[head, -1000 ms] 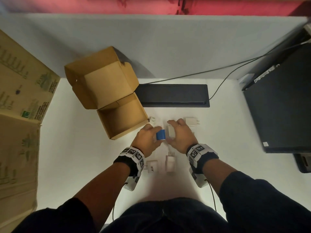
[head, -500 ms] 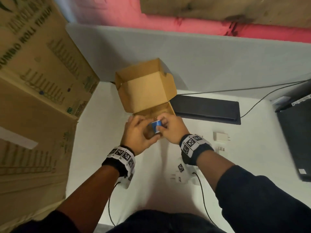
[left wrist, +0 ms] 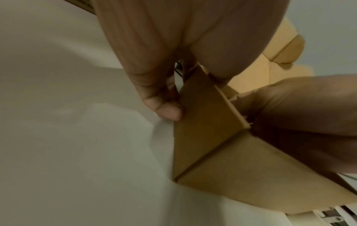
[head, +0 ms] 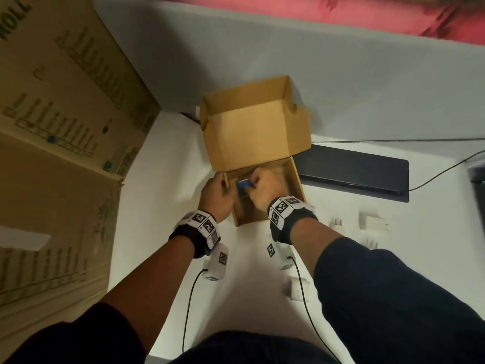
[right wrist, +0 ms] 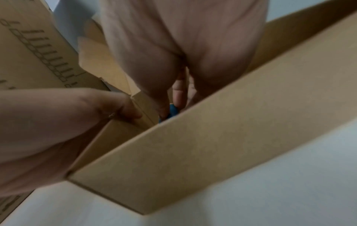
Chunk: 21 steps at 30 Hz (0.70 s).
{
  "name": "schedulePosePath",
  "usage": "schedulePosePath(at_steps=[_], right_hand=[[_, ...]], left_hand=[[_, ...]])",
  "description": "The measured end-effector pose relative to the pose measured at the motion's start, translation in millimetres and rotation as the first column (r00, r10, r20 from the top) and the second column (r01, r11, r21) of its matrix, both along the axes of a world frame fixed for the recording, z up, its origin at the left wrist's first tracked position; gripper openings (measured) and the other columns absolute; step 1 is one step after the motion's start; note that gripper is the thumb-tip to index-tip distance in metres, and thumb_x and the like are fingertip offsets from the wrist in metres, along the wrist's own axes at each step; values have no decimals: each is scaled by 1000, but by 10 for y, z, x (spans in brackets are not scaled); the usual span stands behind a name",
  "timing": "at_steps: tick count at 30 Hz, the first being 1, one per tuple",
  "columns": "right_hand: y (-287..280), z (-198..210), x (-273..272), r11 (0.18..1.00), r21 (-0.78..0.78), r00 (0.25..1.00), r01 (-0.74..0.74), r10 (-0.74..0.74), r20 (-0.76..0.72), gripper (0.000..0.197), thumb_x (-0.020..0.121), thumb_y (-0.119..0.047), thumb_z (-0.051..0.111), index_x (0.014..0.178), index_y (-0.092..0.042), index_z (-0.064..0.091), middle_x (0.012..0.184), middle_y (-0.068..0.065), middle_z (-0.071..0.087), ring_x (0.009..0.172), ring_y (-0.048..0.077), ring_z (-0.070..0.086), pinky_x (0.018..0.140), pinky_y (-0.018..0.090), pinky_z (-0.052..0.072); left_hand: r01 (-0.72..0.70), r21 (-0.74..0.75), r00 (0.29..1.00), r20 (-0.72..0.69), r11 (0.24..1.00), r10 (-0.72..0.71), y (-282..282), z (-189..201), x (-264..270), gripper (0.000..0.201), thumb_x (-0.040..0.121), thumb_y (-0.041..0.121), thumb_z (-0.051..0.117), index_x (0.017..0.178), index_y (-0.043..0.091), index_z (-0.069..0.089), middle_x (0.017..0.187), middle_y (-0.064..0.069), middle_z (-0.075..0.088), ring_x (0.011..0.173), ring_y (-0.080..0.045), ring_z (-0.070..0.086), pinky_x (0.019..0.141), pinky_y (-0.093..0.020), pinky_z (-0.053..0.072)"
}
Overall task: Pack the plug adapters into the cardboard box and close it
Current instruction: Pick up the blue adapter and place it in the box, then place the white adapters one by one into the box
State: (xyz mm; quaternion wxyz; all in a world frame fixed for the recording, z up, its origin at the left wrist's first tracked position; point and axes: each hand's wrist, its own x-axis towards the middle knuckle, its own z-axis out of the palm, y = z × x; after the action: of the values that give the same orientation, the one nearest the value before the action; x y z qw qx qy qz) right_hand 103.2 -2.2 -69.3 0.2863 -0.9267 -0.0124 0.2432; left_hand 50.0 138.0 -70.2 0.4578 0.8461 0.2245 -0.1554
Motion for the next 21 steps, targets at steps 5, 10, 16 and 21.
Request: schedulePosePath(at_steps=[5, 10, 16, 21], right_hand=[[45, -25, -120, 998, 64, 1000, 15, -14, -21, 12, 87, -17, 69, 98, -15, 73, 94, 2, 71, 86, 20, 63, 71, 25, 43], [-70, 102, -151, 982, 190, 994, 26, -4, -111, 32, 88, -2, 59, 116, -13, 69, 107, 6, 73, 101, 21, 66, 84, 24, 47], [-528, 460, -339, 948, 316, 995, 48, -74, 72, 13, 91, -15, 66, 102, -17, 70, 86, -8, 67, 87, 14, 64, 87, 25, 49], [-1058, 592, -805, 946, 321, 973, 47, -117, 200, 6, 85, -14, 70, 83, -20, 73, 71, -10, 66, 64, 1, 58, 65, 12, 46]], left_hand=[[-24, 54, 999, 36, 998, 22, -100, -79, 85, 32, 88, 21, 66, 119, 21, 61, 111, -6, 72, 102, -28, 66, 90, -37, 53], [-61, 153, 998, 17, 986, 59, -155, -84, 108, 36, 82, 20, 73, 115, 26, 63, 108, -2, 74, 99, -29, 68, 88, -37, 55], [-65, 199, 998, 5, 978, 66, -216, -52, 116, 40, 81, 14, 72, 117, 27, 62, 111, -5, 73, 99, -33, 68, 80, -30, 49], [-54, 192, 998, -4, 980, 55, -293, -47, 21, 29, 81, 20, 72, 107, 22, 60, 106, -8, 71, 93, -34, 68, 83, -36, 55]])
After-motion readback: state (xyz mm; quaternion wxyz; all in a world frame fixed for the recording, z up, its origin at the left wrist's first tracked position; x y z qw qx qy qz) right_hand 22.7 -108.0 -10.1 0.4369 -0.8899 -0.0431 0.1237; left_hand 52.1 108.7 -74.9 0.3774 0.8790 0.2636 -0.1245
